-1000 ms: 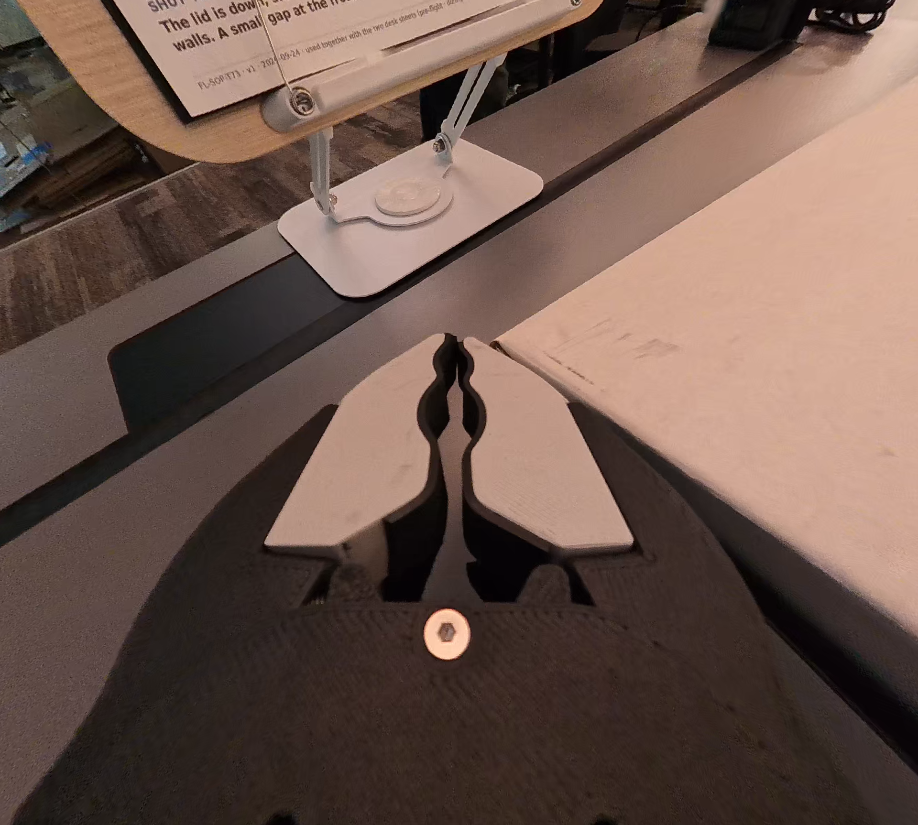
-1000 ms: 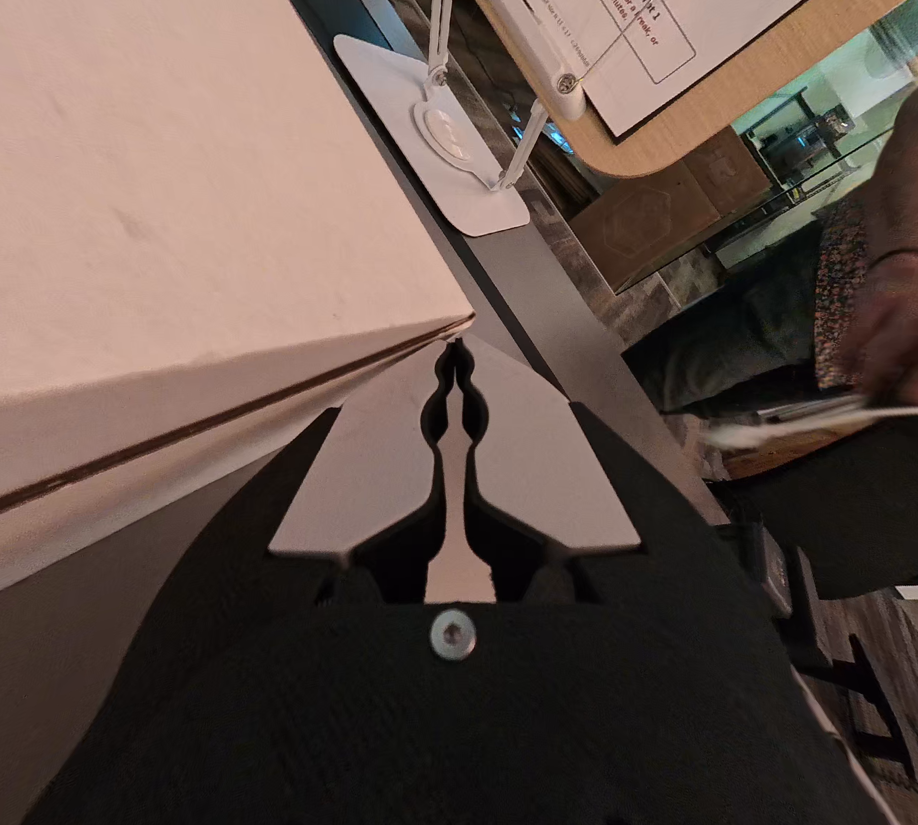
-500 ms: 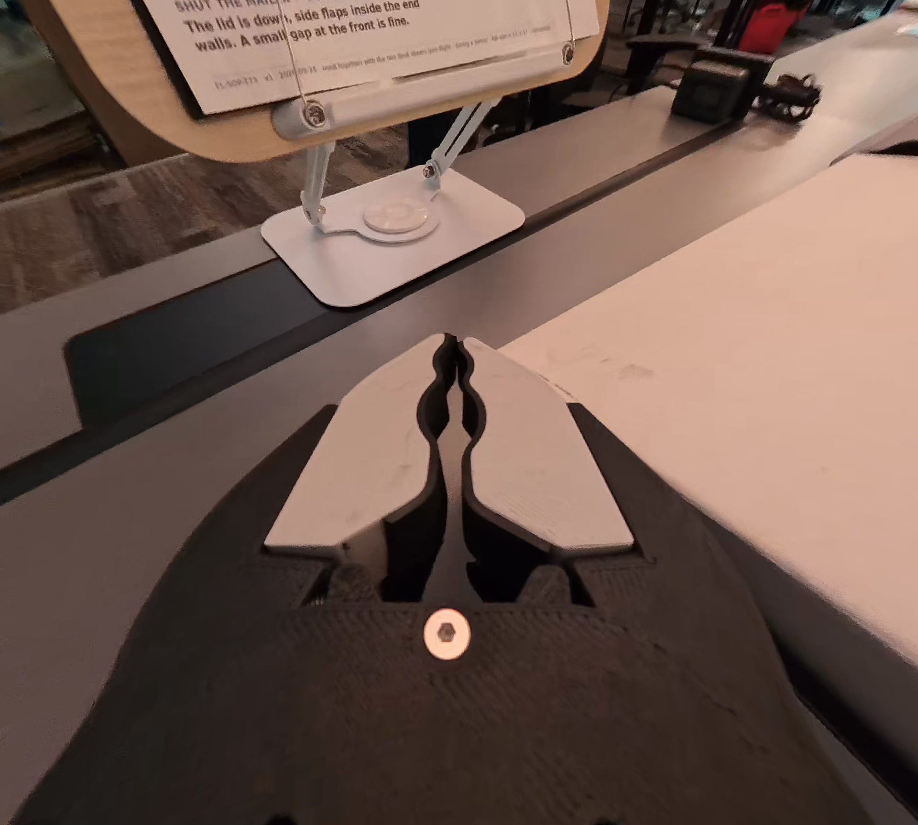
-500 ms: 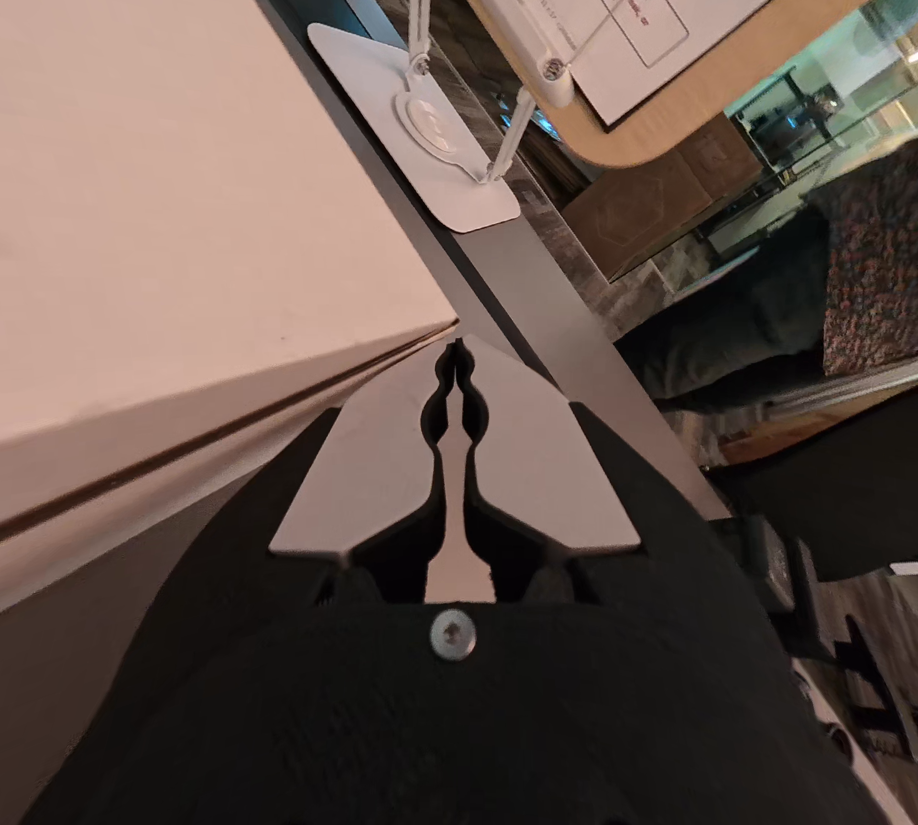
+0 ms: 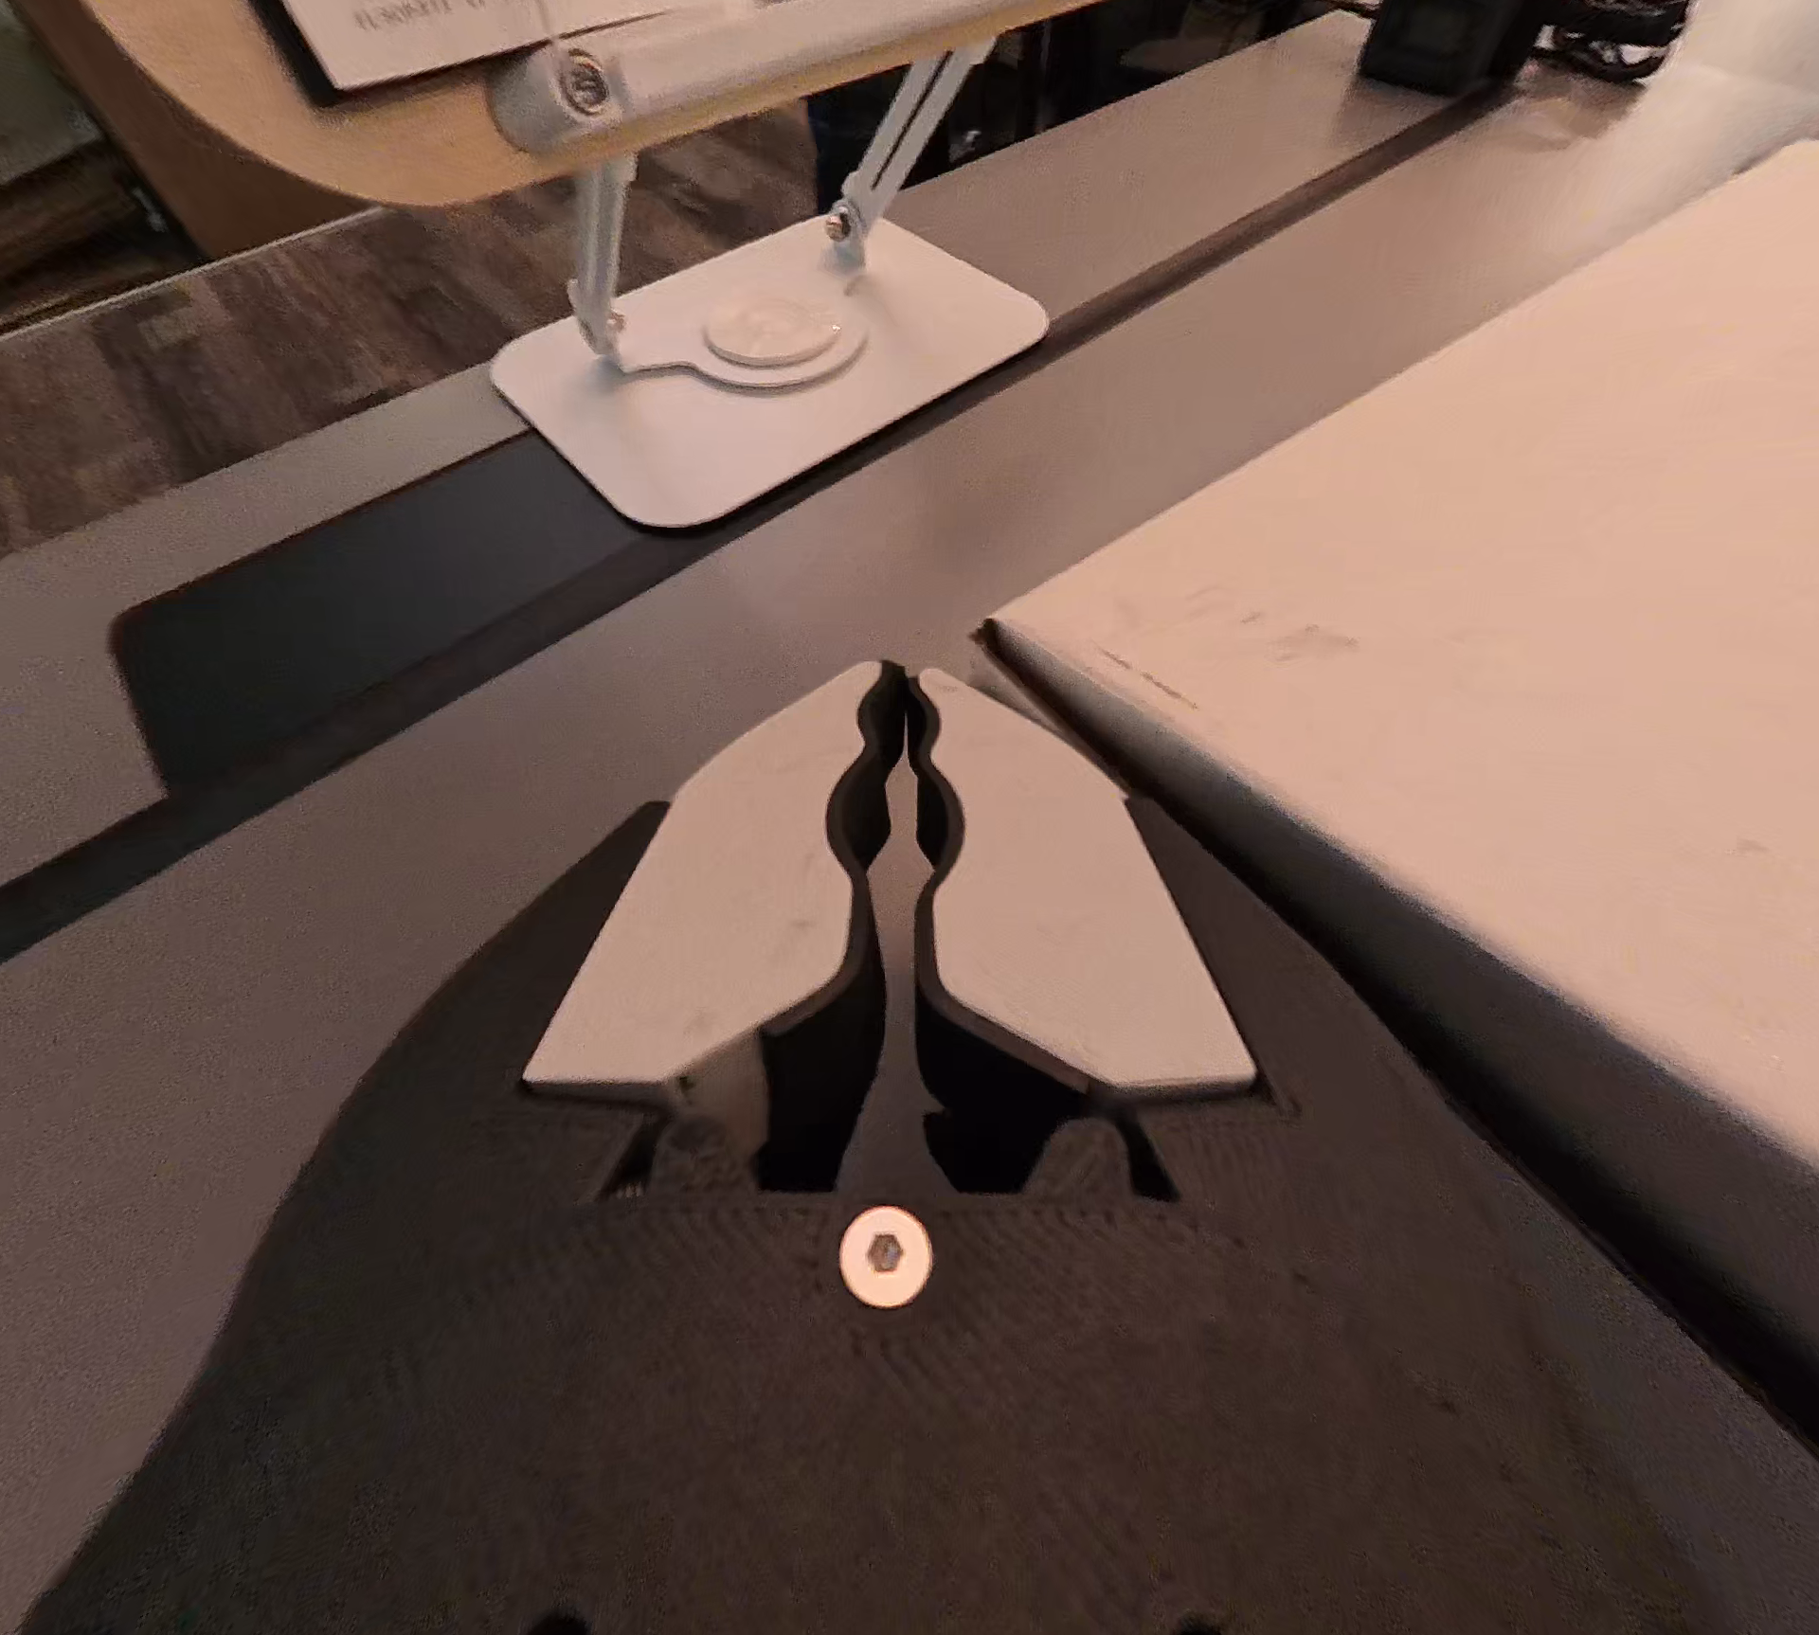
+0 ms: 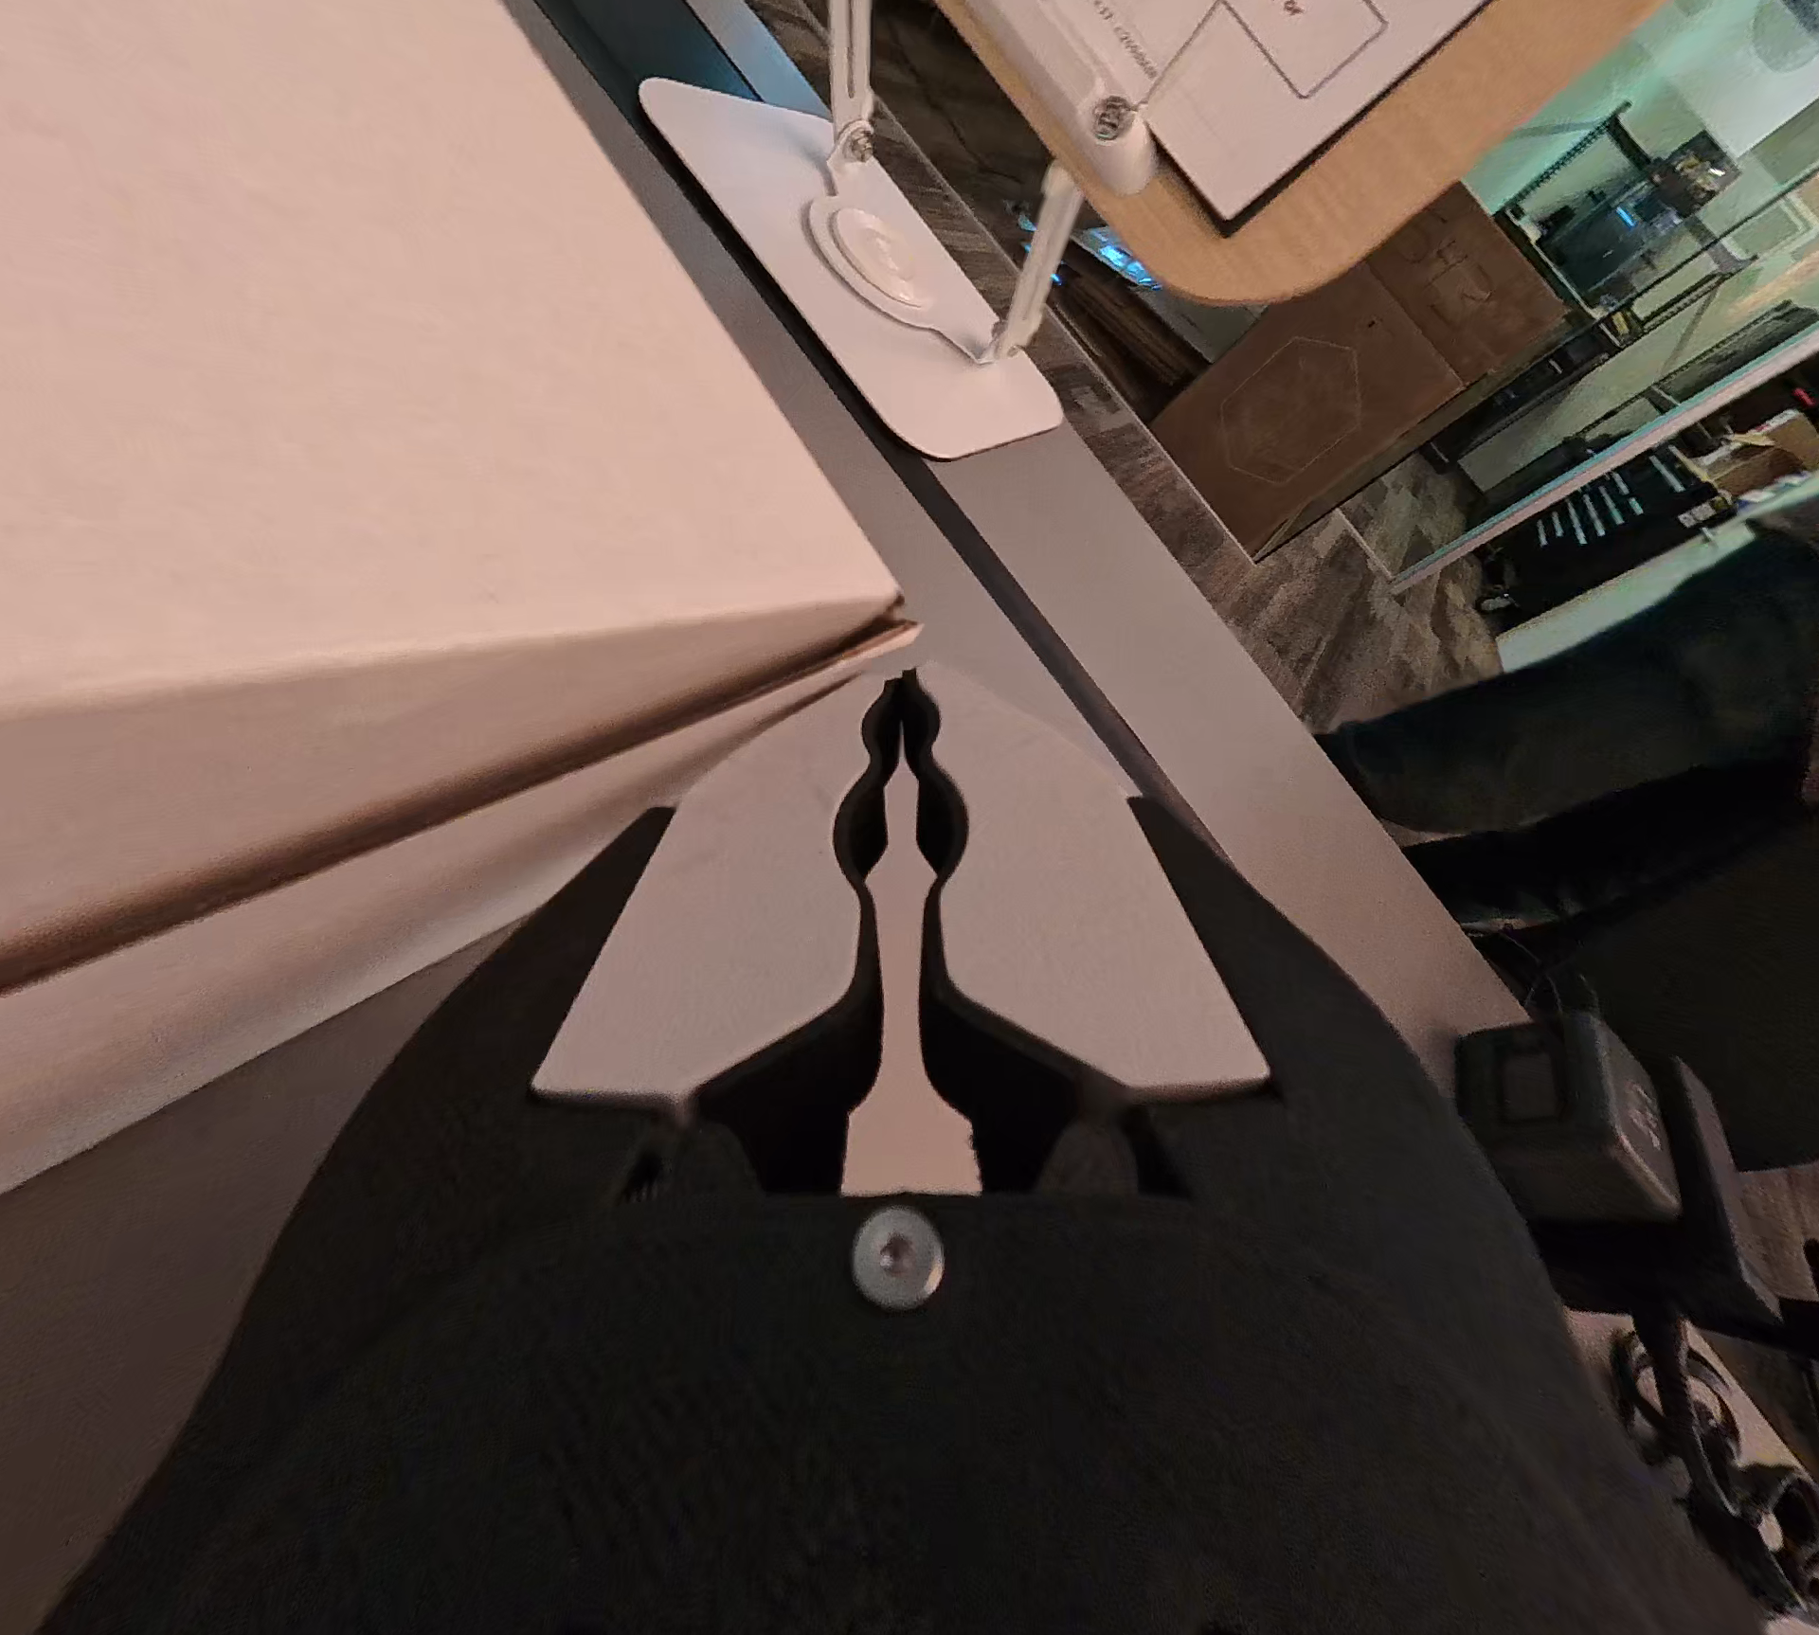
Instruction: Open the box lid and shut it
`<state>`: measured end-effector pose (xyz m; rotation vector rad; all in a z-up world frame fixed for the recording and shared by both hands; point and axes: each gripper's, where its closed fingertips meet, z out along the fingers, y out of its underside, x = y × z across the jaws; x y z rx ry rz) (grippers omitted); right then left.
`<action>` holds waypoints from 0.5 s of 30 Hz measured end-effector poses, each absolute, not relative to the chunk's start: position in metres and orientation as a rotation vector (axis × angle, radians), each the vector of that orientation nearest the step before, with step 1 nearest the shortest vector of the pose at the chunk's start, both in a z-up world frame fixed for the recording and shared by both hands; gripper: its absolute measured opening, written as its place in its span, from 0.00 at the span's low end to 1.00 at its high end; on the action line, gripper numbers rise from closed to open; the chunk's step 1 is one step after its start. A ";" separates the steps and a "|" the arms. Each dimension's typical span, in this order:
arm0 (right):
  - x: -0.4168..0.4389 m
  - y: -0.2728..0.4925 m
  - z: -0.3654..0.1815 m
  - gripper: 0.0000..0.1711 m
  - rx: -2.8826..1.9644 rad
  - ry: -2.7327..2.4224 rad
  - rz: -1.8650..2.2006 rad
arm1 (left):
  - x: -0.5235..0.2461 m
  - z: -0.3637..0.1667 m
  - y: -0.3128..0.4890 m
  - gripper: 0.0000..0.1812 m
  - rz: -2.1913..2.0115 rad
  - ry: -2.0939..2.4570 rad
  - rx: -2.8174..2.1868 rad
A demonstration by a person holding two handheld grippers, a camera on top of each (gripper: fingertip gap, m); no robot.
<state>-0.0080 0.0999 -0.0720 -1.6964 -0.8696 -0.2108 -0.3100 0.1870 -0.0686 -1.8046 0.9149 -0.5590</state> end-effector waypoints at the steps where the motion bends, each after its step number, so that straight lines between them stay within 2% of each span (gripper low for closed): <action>1: -0.010 0.101 -0.072 0.00 -1.691 -0.876 -0.228 | -0.307 -0.068 0.186 0.00 -0.565 0.923 -1.795; 8: -0.006 0.099 -0.071 0.00 -1.719 -0.817 -0.234 | -0.309 -0.065 0.183 0.00 -0.522 0.923 -1.782; 15: 0.010 0.061 -0.054 0.00 -1.719 -0.727 -0.206 | -0.351 -0.012 0.129 0.00 -0.798 0.785 -1.731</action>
